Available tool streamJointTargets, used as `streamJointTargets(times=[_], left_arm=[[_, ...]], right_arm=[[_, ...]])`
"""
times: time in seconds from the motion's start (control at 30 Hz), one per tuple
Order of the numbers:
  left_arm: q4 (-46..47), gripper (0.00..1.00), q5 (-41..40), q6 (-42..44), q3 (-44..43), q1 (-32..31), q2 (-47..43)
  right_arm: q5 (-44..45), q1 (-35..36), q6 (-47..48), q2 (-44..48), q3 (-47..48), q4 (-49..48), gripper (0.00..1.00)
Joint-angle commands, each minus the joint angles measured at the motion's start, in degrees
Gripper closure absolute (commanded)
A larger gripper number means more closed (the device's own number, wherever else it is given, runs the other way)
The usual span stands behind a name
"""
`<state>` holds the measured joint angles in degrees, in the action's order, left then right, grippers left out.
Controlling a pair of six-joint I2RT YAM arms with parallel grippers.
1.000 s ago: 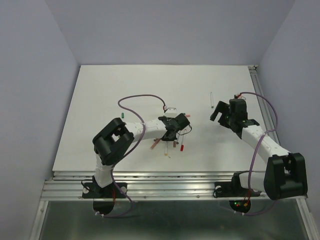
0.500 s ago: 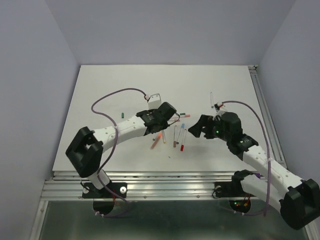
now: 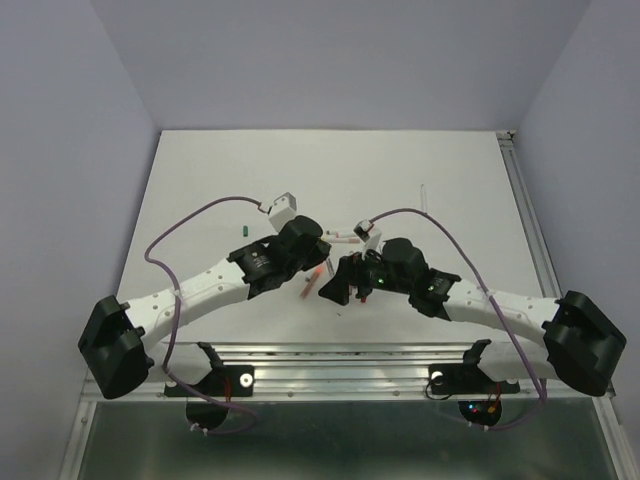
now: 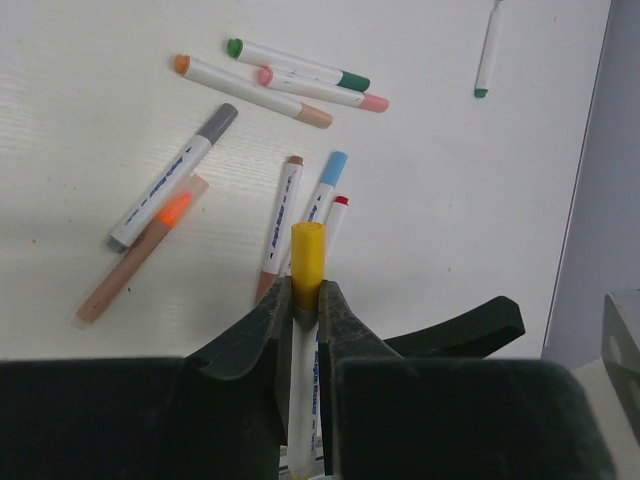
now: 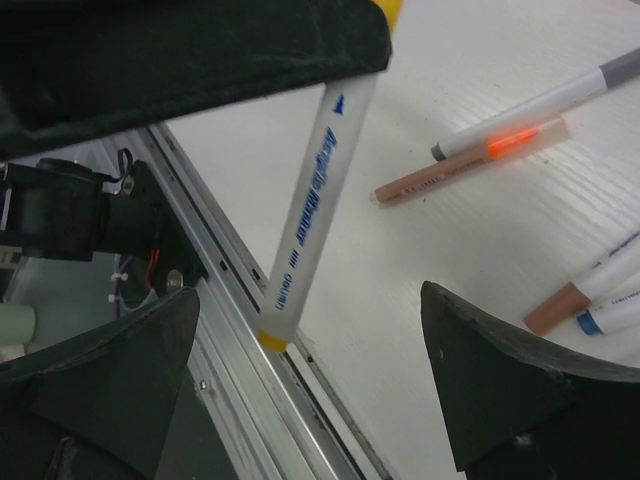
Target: Open the pen caps
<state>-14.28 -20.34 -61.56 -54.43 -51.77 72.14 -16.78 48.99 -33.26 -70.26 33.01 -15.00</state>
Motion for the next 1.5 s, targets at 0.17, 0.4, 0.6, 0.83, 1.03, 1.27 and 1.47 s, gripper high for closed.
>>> streamJointTargets(times=[0.17, 0.4, 0.6, 0.83, 1.03, 1.27, 1.47], left_arm=[[2.07, 1.00, -0.93, -3.39, 2.93, -0.88, -3.58], [2.24, 1.00, -1.72, -6.20, 3.63, -0.97, -4.81], [2.07, 1.00, -3.04, -6.99, 4.07, -1.05, -5.78], [1.98, 0.92, -4.01, -7.26, 3.72, -1.05, -5.96], [1.72, 0.71, -5.41, -6.64, 3.28, -1.05, -6.31], [1.01, 0.59, -6.99, -5.76, 2.40, -1.05, -5.17], [0.66, 0.59, -7.52, -5.76, 2.23, -1.05, -5.08]], right_arm=[[8.42, 3.74, 2.67, -2.25, 8.03, -7.06, 0.15], [9.48, 4.09, 2.06, -3.57, 8.65, -5.30, 0.35], [12.12, 4.97, 2.14, -2.69, 7.94, -4.33, 0.81], [11.41, 5.24, 1.26, -2.08, 7.68, -2.14, 0.99], [11.06, 5.32, -1.63, -1.90, 8.47, 0.31, 0.99], [10.80, 5.24, -5.94, -2.34, 10.23, 3.93, 0.99], [11.24, 5.32, -7.53, -1.20, 9.53, 3.58, 0.99]])
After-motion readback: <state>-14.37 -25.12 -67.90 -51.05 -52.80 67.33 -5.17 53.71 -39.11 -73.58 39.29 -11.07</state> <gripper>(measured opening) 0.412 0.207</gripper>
